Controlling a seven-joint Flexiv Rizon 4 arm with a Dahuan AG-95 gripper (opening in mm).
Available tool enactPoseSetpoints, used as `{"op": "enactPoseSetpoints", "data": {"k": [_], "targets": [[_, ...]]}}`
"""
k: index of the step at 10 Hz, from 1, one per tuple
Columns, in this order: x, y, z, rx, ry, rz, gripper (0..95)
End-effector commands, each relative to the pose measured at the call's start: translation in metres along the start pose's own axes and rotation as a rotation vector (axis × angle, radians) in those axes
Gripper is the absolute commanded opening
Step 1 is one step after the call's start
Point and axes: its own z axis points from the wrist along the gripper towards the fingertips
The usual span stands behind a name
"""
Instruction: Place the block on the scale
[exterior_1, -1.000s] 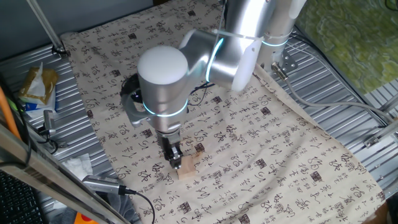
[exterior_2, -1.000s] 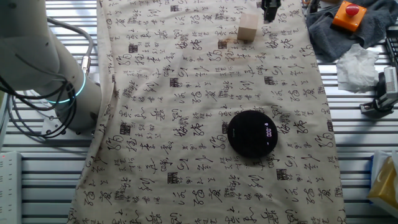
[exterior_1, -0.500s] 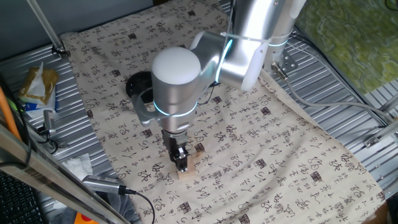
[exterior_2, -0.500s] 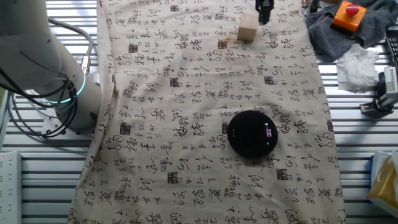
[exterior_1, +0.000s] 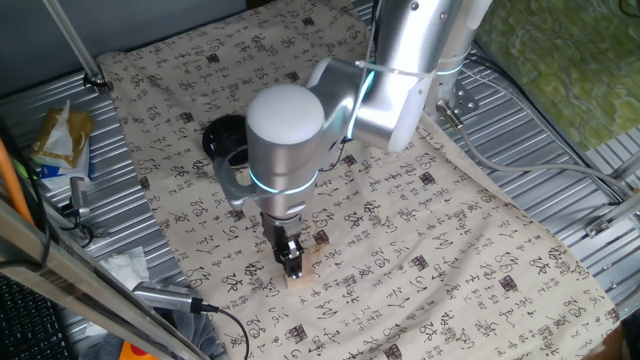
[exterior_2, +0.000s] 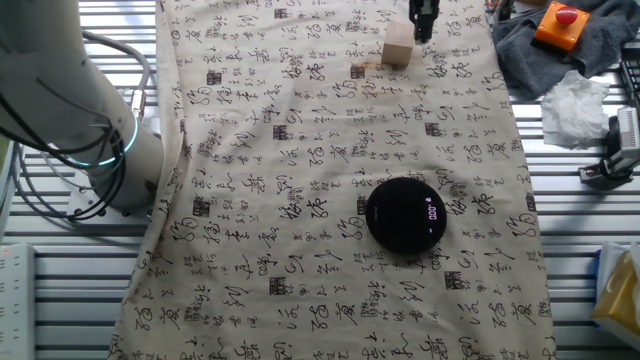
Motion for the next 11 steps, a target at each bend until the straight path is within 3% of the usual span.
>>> {"op": "enactPoseSetpoints", "data": {"k": [1, 4, 8, 11], "targets": [[0.001, 0.001, 0.004, 0.0, -0.004, -0.001, 76.0], [0.004, 0.003, 0.011, -0.004, -0.003, 0.047, 76.0], [0.004, 0.002, 0.016, -0.018, -0.013, 0.244, 76.0], [0.006, 0.0, 0.024, -0.02, -0.025, 0.235, 76.0]]}}
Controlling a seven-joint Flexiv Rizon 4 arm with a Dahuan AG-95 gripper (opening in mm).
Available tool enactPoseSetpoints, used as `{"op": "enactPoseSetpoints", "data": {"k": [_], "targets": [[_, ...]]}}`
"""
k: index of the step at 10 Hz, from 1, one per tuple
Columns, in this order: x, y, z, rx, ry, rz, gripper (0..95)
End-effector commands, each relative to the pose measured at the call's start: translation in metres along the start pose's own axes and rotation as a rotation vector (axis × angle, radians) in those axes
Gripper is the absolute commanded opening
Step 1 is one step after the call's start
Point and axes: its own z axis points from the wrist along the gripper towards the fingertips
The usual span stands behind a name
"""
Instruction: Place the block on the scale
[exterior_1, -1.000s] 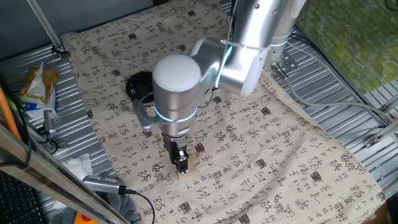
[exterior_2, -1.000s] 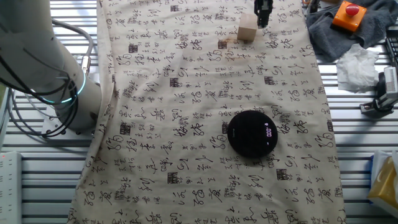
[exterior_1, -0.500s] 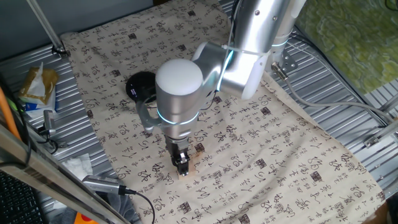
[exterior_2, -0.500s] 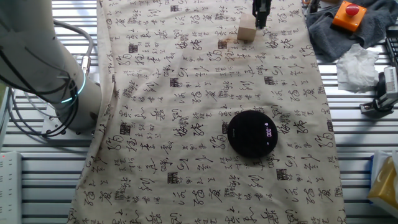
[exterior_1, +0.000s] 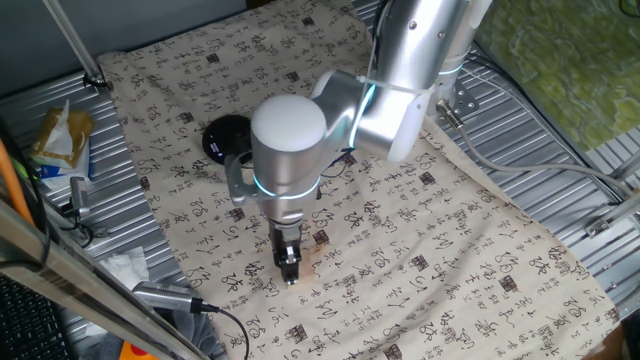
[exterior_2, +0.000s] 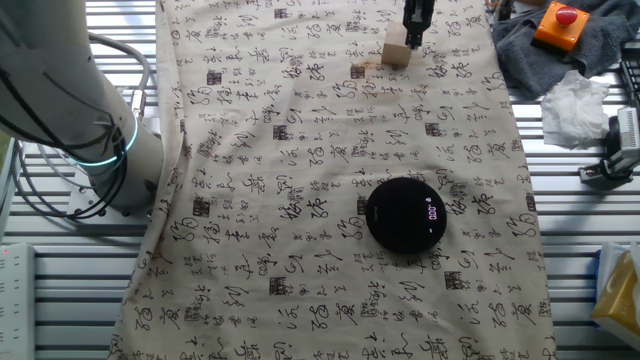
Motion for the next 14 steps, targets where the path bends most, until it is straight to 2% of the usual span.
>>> {"op": "enactPoseSetpoints", "data": {"k": [1, 7, 14], "targets": [[0.0, 0.0, 0.004, 0.004, 0.006, -0.026, 76.0], [0.001, 0.014, 0.004, 0.024, 0.042, -0.065, 76.0], [0.007, 0.012, 0.02, 0.055, 0.038, -0.086, 76.0]]}}
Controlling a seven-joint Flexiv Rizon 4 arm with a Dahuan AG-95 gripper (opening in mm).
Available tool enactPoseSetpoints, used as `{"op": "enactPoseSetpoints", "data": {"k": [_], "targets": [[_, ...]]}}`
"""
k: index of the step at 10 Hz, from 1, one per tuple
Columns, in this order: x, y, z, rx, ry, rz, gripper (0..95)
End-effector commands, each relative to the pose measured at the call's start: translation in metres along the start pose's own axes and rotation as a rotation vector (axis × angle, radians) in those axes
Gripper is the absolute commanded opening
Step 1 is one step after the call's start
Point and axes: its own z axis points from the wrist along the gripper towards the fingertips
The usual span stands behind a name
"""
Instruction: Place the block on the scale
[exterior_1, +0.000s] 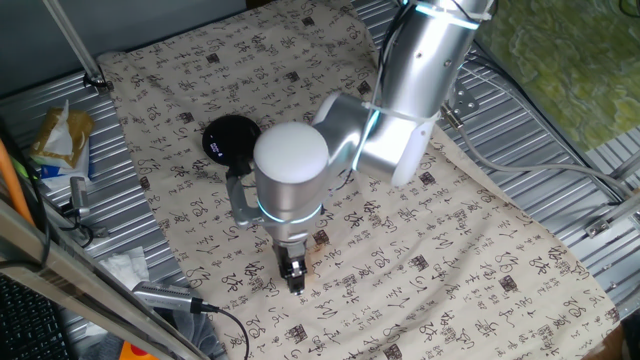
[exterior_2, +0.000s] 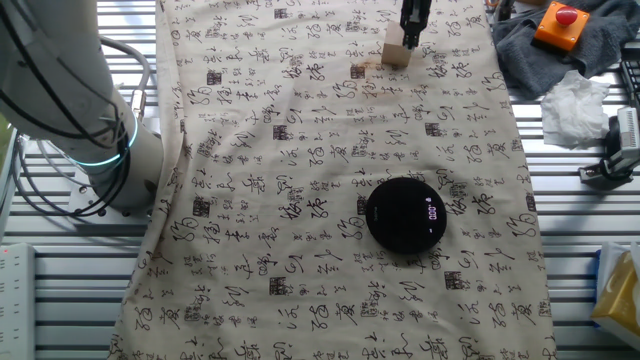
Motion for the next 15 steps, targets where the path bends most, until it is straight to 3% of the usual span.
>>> {"op": "enactPoseSetpoints", "data": {"k": [1, 2, 3, 4, 5, 9, 15], "targets": [[0.001, -0.001, 0.004, 0.007, -0.004, -0.008, 76.0], [0.002, -0.001, 0.005, 0.009, -0.006, -0.012, 76.0], [0.002, -0.002, 0.006, 0.013, -0.01, -0.023, 57.0], [0.002, -0.002, 0.006, 0.026, -0.012, -0.038, 19.0], [0.002, -0.002, 0.006, 0.041, -0.011, -0.047, 0.0], [0.002, -0.002, 0.005, 0.086, -0.011, -0.123, 0.0], [-0.003, -0.002, -0.005, 0.08, -0.003, -0.163, 0.0]]}}
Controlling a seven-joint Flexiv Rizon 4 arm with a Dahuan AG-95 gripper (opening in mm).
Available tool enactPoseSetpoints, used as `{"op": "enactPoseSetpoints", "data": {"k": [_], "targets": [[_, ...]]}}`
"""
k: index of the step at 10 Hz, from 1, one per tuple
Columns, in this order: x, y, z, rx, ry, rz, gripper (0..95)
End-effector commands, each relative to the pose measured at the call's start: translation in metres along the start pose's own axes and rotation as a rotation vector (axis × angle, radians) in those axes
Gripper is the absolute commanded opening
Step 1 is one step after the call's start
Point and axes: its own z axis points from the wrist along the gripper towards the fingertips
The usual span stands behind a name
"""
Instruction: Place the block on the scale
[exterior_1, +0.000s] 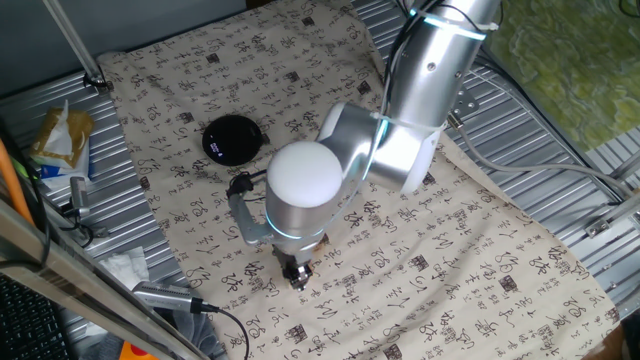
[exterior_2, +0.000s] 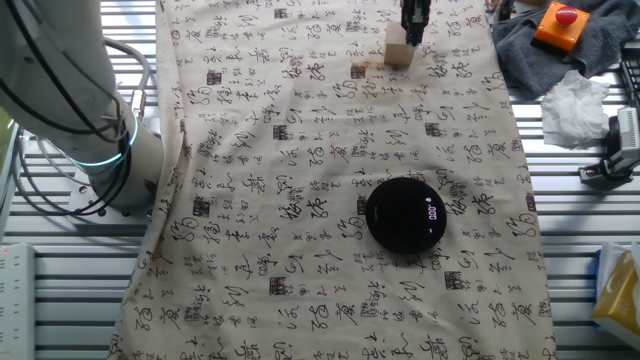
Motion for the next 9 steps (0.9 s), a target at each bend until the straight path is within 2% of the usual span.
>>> {"op": "enactPoseSetpoints", "data": {"k": [1, 3, 5, 6, 7, 8, 9], "targets": [[-0.004, 0.0, -0.01, -0.009, 0.015, -0.001, 0.0], [-0.013, -0.012, -0.024, -0.028, 0.027, -0.039, 0.0], [-0.022, -0.034, -0.038, -0.049, 0.041, -0.085, 0.0], [-0.025, -0.051, -0.046, -0.057, 0.049, -0.125, 0.0], [-0.026, -0.057, -0.049, -0.061, 0.053, -0.139, 0.0], [-0.029, -0.077, -0.058, -0.067, 0.063, -0.173, 0.0], [-0.03, -0.088, -0.062, -0.07, 0.069, -0.188, 0.0]]}}
